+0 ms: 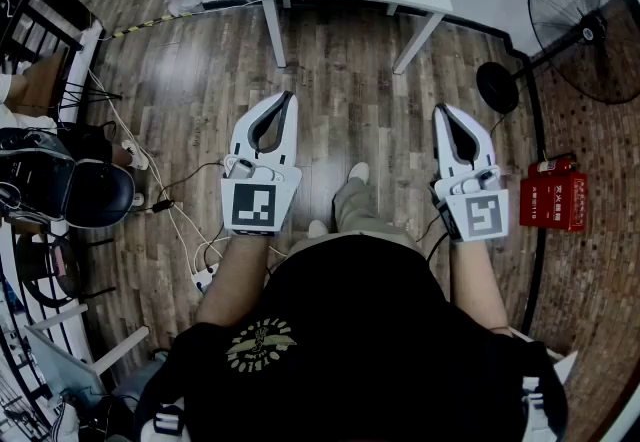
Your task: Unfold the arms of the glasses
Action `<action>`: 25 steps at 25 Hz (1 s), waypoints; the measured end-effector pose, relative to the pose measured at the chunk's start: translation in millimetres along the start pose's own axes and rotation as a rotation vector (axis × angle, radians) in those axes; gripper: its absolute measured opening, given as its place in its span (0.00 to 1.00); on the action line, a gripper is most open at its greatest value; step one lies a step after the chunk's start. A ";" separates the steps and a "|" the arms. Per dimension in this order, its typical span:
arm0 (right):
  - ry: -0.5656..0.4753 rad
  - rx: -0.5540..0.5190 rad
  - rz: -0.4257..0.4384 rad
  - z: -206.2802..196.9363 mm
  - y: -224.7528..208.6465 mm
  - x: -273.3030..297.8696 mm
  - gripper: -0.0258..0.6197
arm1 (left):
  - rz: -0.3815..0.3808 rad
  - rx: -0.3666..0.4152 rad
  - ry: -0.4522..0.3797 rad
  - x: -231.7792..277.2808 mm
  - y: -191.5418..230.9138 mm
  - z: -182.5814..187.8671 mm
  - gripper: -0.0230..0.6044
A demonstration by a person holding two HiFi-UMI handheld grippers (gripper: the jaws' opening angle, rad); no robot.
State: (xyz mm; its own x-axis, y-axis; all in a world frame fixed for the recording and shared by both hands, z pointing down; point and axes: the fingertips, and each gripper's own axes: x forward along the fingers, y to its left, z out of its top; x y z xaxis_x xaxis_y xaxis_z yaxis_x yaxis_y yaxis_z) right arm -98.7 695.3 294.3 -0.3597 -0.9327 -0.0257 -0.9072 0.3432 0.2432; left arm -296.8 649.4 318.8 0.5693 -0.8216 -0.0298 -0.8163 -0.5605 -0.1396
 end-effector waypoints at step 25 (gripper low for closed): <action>-0.013 0.088 0.039 -64.0 -79.9 116.1 0.04 | 0.042 -0.023 0.066 138.9 44.8 -41.6 0.05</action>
State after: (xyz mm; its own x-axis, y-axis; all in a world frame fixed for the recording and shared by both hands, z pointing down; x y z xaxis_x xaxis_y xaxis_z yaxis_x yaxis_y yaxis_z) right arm -54.0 552.5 333.9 -0.3970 -0.9173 -0.0306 -0.9081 0.3878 0.1583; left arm -258.3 505.9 349.6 0.5275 -0.8490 0.0301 -0.8417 -0.5271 -0.1170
